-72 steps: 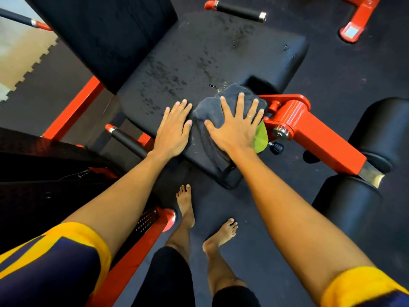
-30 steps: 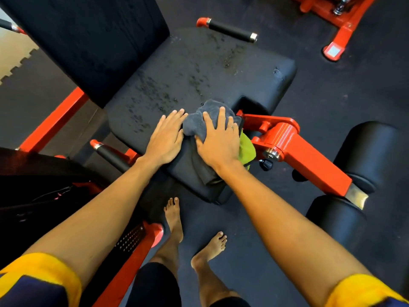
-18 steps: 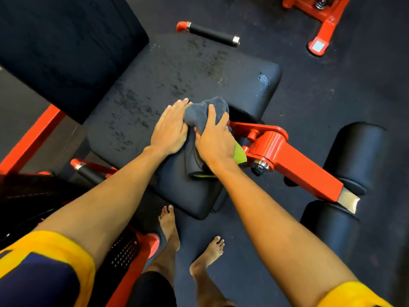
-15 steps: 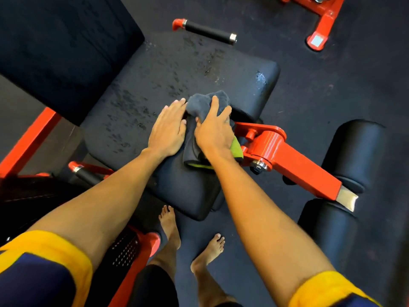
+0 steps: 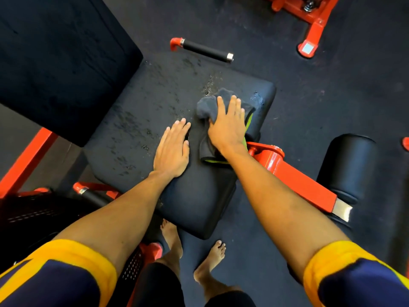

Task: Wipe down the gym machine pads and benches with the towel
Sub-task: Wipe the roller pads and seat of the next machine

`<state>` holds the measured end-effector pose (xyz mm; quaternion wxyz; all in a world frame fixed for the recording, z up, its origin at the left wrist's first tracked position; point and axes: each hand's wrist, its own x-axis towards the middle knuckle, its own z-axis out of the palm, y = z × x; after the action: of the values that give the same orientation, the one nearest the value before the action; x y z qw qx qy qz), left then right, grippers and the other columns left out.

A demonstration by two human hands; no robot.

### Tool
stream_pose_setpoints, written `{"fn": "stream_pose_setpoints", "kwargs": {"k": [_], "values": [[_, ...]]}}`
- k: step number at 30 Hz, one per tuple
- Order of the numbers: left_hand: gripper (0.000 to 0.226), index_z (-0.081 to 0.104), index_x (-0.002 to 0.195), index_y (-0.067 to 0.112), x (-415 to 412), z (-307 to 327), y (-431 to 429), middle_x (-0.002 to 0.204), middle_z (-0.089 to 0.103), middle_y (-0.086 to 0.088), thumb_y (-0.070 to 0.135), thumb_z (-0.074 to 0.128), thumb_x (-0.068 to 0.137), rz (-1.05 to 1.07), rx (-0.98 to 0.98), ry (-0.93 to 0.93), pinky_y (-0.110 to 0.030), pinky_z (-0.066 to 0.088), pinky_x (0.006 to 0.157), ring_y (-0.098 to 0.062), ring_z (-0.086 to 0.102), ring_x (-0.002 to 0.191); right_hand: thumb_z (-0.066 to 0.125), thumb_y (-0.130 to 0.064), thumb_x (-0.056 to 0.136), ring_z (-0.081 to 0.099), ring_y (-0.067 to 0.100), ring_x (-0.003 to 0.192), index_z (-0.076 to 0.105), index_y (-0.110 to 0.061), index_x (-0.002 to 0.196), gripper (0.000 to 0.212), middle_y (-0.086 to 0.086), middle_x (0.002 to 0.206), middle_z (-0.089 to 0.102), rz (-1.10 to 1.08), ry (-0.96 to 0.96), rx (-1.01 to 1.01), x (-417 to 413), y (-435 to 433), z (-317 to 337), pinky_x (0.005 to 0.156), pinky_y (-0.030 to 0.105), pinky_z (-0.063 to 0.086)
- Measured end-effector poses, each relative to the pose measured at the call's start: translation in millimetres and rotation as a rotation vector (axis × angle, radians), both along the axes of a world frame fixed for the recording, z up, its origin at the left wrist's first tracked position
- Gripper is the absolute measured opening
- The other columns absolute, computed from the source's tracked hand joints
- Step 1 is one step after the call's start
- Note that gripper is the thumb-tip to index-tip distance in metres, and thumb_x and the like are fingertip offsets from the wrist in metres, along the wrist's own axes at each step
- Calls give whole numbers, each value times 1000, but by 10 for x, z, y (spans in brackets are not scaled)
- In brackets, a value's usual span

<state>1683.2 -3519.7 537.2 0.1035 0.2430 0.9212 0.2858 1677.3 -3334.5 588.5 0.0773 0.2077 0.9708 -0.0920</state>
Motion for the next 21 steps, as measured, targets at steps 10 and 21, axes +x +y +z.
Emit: {"fn": "stream_pose_setpoints", "kwargs": {"k": [10,21], "values": [[59,26,161,14,6,26,3,169,22,-3,25,27,103,-28,-80,5,-38,7,129,-16,14,157,52,-41,101,1,38,159,23,-22,164,72,19,172,1,138,-65,-100,-57,-70,5,128,49,4],[58,27,160,11,-317,150,634,169,21,-4,10,40,104,82,-82,-70,-35,7,129,-19,15,157,67,-29,89,3,44,157,15,-26,166,93,24,170,0,-63,25,-195,383,188,41,127,58,8]]}}
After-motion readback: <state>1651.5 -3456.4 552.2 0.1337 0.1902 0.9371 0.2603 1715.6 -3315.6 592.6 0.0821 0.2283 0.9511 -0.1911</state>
